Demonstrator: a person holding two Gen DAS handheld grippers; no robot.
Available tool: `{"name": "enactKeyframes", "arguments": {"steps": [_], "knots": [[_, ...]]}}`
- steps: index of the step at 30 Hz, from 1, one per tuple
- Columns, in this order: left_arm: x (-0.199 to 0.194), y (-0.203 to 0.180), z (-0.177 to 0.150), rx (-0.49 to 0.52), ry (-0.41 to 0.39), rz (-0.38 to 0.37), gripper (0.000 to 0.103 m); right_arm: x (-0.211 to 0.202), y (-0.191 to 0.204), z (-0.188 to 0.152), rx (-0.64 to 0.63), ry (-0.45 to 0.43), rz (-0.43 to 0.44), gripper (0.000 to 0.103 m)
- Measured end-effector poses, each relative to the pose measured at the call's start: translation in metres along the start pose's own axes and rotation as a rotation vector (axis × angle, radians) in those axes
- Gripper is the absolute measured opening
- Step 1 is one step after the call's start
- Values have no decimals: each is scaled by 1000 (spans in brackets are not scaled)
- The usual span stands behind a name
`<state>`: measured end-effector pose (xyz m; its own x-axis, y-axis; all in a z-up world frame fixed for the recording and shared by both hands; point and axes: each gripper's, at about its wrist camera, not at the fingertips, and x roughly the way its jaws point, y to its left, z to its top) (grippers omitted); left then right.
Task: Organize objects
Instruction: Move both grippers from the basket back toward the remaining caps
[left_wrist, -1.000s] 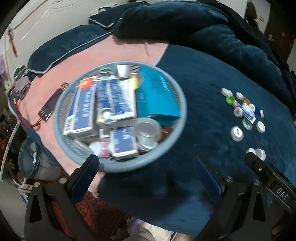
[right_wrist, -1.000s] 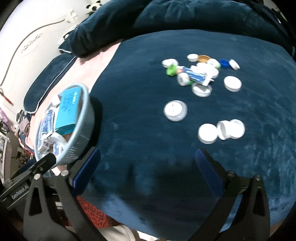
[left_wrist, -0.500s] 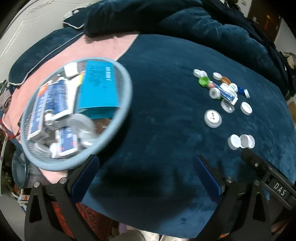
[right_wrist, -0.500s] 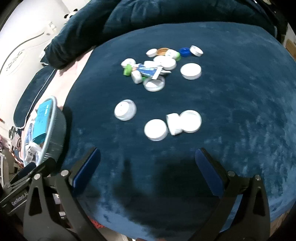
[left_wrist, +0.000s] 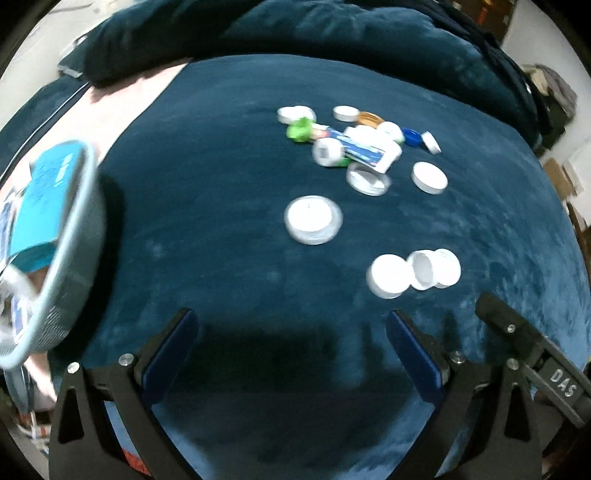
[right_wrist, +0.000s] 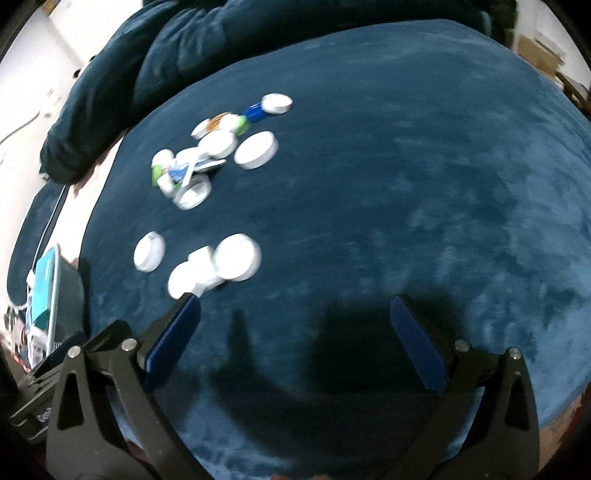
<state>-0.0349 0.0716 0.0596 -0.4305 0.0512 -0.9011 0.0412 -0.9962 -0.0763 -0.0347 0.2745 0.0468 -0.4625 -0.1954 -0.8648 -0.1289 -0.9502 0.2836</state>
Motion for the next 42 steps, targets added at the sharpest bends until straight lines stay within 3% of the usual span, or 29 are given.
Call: {"name": "enactKeyframes", "arguments": {"steps": [7, 13, 16, 19, 20, 21, 23, 31, 36, 42], "knots": [[30, -27, 2, 66, 31, -14, 93, 0, -21, 4, 44, -17, -12, 103], [41, -35, 11, 63, 1, -38, 87, 2, -18, 4, 14, -24, -31, 103], [48, -30, 16, 42, 1, -59, 81, 2, -18, 3, 6, -21, -38, 103], [45, -24, 16, 23, -2, -47, 66, 3, -17, 3, 0, -22, -47, 103], [43, -22, 14, 22, -1, -21, 66, 3, -17, 3, -4, -23, -51, 103], [41, -19, 13, 121, 2, -57, 66, 4, -16, 4, -6, -23, -55, 103], [40, -8, 13, 103, -8, -11, 66, 6, -14, 4, -9, -24, -61, 103], [30, 35, 7, 19, 0, 3, 66, 13, 10, 8, -69, -41, -70, 103], [27, 55, 5, 4, 1, 4, 65, 26, 28, 14, -151, -65, -199, 103], [26, 72, 5, -28, 0, 4, 65, 27, 59, 8, -255, -73, -128, 103]]}}
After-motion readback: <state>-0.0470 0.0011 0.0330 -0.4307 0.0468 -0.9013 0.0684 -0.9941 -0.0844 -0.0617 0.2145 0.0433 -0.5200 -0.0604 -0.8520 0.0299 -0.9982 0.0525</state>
